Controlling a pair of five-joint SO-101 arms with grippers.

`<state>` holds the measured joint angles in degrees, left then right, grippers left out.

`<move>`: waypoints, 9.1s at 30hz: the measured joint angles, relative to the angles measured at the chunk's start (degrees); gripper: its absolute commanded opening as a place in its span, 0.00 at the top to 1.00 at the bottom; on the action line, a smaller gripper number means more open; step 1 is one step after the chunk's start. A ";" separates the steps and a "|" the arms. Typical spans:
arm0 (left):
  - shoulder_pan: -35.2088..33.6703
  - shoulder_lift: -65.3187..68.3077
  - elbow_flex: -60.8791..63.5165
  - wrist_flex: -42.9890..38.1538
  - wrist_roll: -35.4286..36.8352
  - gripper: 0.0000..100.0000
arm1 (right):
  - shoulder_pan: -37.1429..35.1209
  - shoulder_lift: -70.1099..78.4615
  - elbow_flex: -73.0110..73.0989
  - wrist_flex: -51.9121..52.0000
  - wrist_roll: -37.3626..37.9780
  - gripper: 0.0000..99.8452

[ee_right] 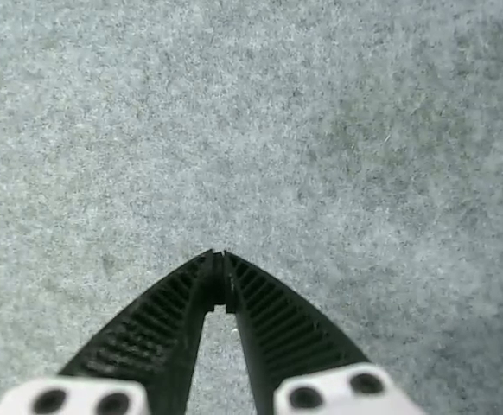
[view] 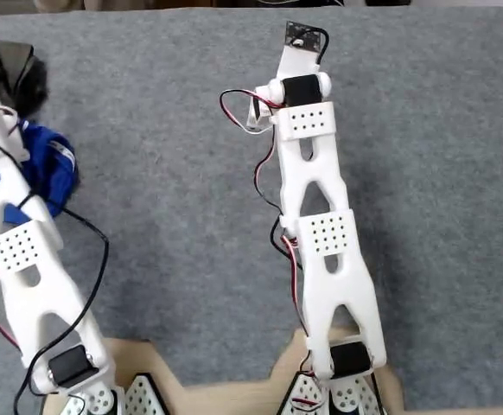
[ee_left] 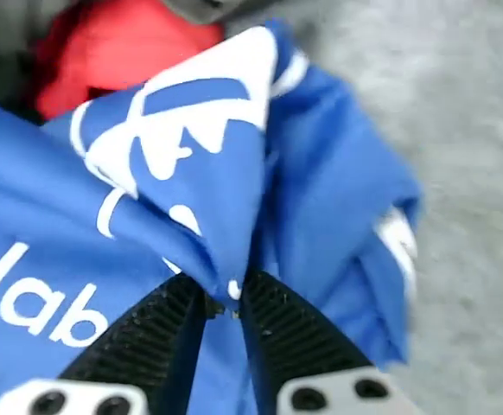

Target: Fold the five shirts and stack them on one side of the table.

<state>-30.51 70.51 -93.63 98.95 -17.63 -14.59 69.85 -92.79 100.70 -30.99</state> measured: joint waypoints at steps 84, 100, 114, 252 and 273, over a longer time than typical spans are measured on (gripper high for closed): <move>20.92 -40.88 64.09 1.23 -12.22 0.52 | -2.37 -6.33 2.46 0.62 53.71 0.85; 15.38 -40.88 64.09 1.23 -12.48 0.48 | -1.05 -1.67 14.59 -1.41 53.71 0.99; 15.12 -40.88 64.09 1.23 -10.29 0.48 | 19.43 -1.23 8.62 -1.41 53.80 0.99; 28.66 -45.98 62.95 -3.16 11.87 0.48 | -2.29 -70.07 111.12 -30.95 64.00 0.99; 37.27 -36.31 56.26 -22.33 29.27 0.48 | 8.09 -109.63 128.53 -37.71 80.26 0.89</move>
<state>6.77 34.20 -37.36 76.62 11.65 -6.51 -39.78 35.74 62.99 49.27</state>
